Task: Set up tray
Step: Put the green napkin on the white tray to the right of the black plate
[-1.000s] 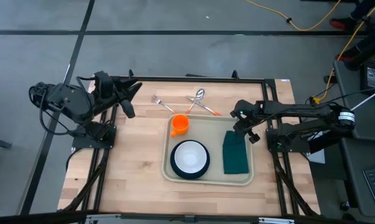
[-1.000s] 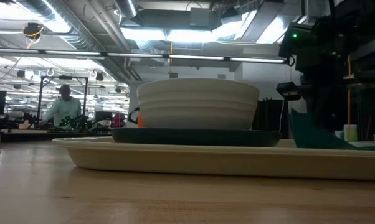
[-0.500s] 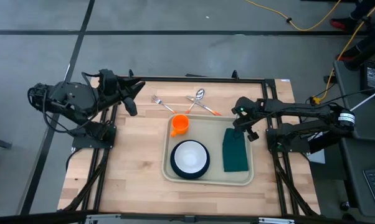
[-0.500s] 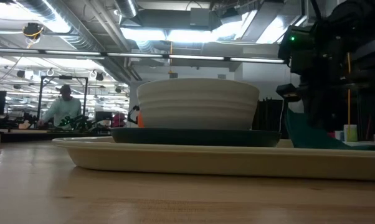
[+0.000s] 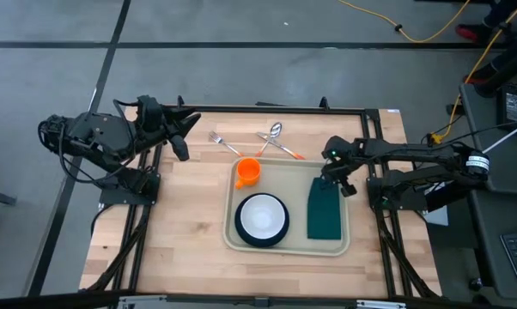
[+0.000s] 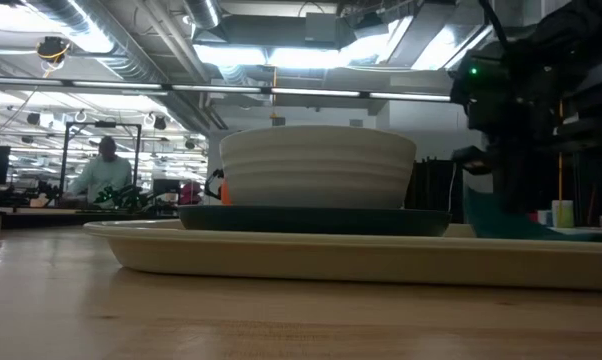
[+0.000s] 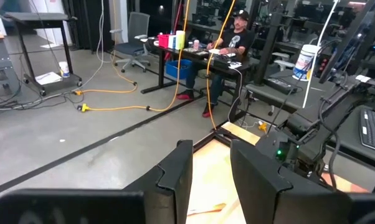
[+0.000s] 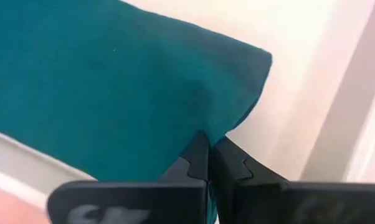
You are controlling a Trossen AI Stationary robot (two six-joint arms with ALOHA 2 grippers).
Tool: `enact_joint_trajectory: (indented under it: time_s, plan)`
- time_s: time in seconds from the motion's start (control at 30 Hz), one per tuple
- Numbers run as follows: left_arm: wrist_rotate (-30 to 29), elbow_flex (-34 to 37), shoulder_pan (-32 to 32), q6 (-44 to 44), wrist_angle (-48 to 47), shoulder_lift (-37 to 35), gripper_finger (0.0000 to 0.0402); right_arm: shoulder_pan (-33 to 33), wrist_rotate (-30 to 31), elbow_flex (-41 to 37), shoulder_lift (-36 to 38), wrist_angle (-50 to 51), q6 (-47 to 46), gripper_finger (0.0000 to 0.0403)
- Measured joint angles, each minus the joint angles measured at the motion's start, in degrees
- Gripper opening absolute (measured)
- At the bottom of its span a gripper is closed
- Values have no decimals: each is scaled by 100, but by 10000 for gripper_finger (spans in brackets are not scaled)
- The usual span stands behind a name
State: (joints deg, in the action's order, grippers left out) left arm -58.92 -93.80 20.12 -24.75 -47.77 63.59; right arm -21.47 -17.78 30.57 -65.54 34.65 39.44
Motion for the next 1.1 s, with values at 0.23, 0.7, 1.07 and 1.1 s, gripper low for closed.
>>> enact_joint_trajectory:
  time_s: [0.23, 0.7, 1.07, 1.1]
  plan:
    - [4, 0, 0, 0, 2, 0, 102, 0, 7, 2, 0, -101, 3, 4]
    - [7, 0, 0, 0, 2, 0, 102, 0, 13, 3, 0, -63, -337, 53]
    - [13, 0, 2, -2, 2, 0, 102, 0, 295, 9, 0, -135, -341, 90]
    - [13, 0, 2, -3, 2, 0, 102, 2, 317, 9, 0, -135, -342, 94]
